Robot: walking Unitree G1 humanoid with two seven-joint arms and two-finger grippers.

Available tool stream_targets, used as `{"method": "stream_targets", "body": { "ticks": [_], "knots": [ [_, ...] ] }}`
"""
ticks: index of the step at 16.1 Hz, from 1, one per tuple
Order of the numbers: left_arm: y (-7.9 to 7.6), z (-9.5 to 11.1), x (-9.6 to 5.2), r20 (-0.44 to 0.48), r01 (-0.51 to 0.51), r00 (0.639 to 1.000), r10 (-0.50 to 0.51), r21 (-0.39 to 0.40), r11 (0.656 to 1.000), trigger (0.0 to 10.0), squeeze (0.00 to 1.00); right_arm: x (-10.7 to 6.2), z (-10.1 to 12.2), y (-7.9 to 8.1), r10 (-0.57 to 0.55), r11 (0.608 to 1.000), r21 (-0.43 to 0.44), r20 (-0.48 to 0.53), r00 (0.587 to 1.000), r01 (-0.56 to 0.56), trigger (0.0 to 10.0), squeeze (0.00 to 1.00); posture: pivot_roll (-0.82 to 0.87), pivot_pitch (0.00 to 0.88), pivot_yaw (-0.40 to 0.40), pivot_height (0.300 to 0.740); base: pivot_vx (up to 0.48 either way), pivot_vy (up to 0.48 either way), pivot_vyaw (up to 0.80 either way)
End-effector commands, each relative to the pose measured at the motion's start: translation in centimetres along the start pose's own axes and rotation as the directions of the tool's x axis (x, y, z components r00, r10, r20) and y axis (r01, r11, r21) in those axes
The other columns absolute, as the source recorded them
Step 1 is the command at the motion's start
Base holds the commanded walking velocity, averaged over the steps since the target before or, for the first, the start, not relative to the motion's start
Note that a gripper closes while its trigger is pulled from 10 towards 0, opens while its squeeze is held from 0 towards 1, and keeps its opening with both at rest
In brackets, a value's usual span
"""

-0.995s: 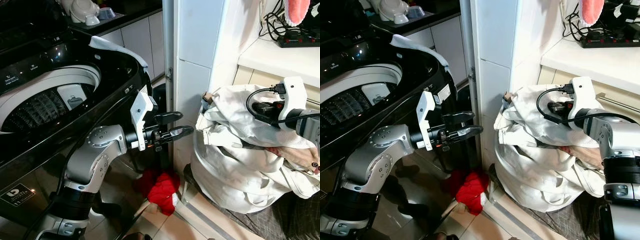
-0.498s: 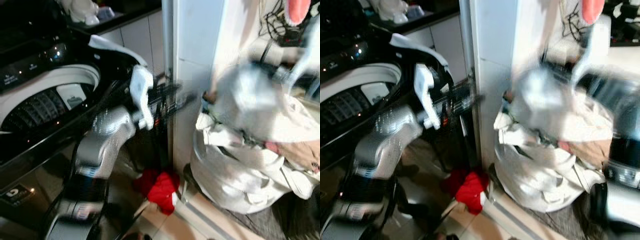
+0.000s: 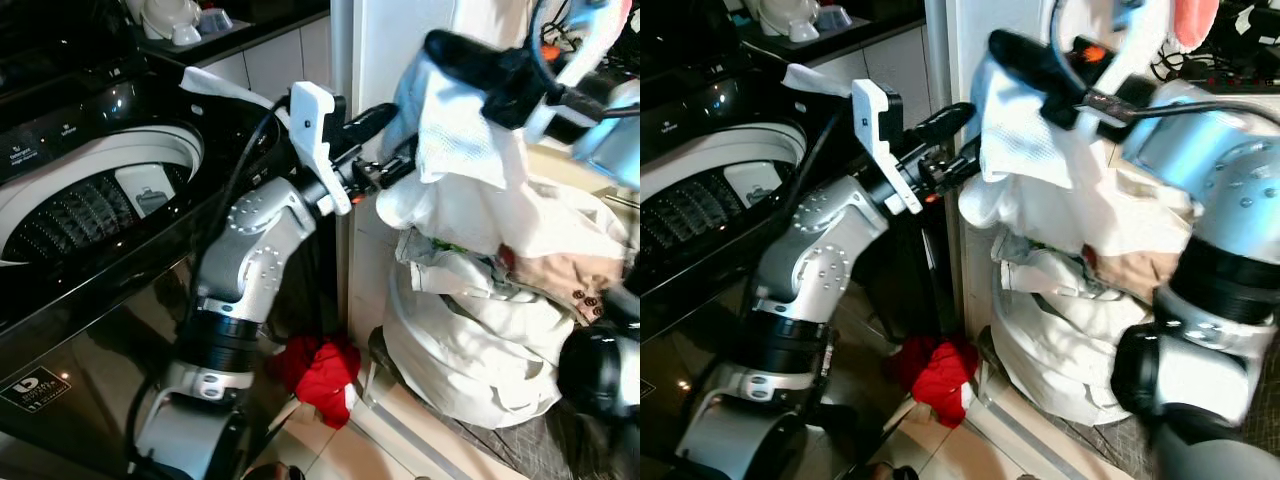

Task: Clothes washing

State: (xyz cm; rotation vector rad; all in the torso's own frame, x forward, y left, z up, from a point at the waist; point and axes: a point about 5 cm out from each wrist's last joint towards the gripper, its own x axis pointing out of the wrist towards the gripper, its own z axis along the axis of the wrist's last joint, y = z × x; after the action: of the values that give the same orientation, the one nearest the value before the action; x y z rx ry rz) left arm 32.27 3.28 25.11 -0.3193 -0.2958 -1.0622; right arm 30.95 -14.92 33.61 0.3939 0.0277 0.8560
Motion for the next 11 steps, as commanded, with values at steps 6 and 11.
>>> {"method": "stream_targets", "body": {
  "ticks": [6, 11],
  "knots": [
    [-2.0, -1.5, 0.5, 0.012, 0.119, 0.993, -0.118, -0.105, 0.987, 10.0, 0.0, 0.9, 1.3, 2.7, 0.146, 0.988, 0.044, 0.057, 0.988, -0.148, 0.0, 0.0, -0.11, 0.0, 0.085, 0.74, 0.0, 0.0, 0.0],
    [2.2, -0.4, -2.9, 0.061, -0.142, 0.987, 0.15, -0.12, 0.983, 10.0, 0.0, -1.3, 1.6, 0.7, -0.015, 0.999, -0.028, 0.019, 1.0, 0.015, 0.0, 0.0, -0.11, 0.0, 0.086, 0.74, 0.0, 0.0, 0.0]
  ]
}}
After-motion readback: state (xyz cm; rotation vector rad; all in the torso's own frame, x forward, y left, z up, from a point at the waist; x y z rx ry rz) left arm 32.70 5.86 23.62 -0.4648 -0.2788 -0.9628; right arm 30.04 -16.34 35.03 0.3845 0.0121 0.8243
